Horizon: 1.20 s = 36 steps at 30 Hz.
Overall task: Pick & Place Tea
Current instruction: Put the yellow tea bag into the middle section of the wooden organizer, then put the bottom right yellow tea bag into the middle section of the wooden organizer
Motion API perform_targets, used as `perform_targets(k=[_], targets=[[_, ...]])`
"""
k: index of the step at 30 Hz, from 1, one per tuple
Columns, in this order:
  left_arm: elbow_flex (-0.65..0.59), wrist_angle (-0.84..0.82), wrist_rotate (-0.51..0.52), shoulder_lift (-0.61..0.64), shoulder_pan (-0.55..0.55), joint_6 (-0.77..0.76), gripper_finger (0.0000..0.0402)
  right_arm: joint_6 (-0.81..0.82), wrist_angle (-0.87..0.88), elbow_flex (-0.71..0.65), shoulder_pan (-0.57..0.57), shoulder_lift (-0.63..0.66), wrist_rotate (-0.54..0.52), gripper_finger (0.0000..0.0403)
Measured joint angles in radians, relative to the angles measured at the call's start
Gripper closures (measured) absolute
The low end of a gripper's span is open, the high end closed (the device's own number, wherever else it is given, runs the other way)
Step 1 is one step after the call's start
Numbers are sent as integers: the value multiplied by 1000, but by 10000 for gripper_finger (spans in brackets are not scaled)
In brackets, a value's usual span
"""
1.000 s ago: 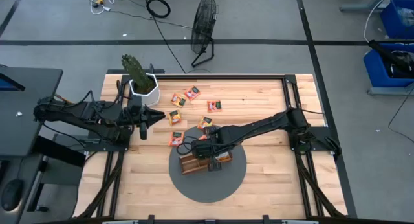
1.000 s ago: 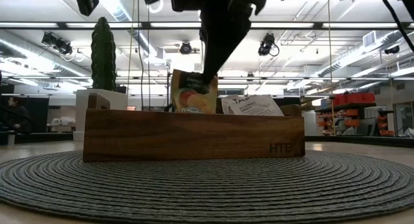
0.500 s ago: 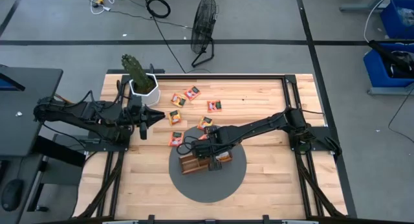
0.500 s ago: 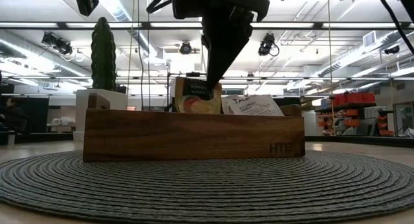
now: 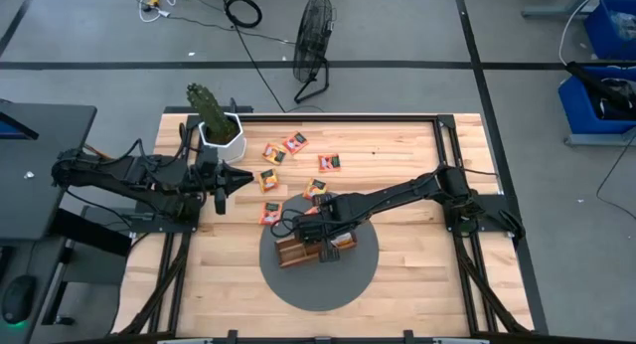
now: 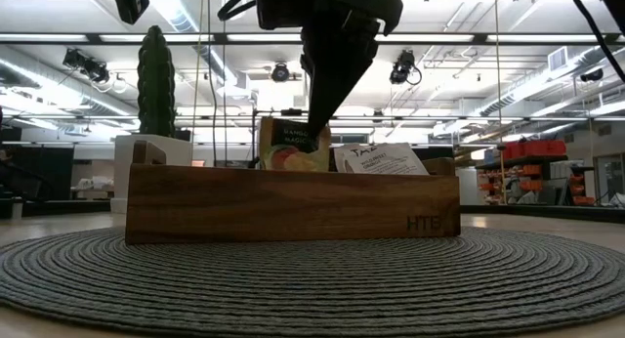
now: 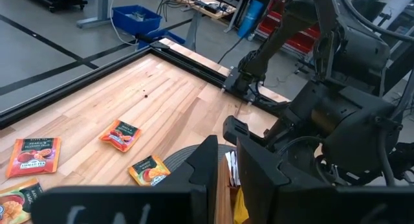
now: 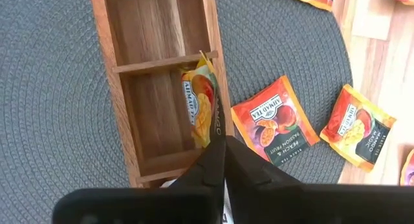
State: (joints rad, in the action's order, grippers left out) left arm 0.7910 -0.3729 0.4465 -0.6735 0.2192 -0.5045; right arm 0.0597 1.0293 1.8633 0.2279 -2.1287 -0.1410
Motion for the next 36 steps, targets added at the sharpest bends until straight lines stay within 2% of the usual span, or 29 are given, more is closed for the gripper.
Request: perform_targets(k=[14, 21, 27, 32, 36], targets=[[0, 0, 0, 0, 0, 0, 342, 5, 4, 0, -3, -7, 3, 377], [0, 0, 0, 0, 0, 0, 342, 43, 5, -1, -14, 0, 18, 317], [0, 1, 0, 0, 0, 0, 342, 88, -20, -1, -64, 73, 29, 280], [0, 1, 0, 0, 0, 2, 342, 145, -55, -1, -123, 134, 83, 286], [0, -3, 0, 0, 0, 3, 342, 161, -68, -1, -166, 163, 109, 325]])
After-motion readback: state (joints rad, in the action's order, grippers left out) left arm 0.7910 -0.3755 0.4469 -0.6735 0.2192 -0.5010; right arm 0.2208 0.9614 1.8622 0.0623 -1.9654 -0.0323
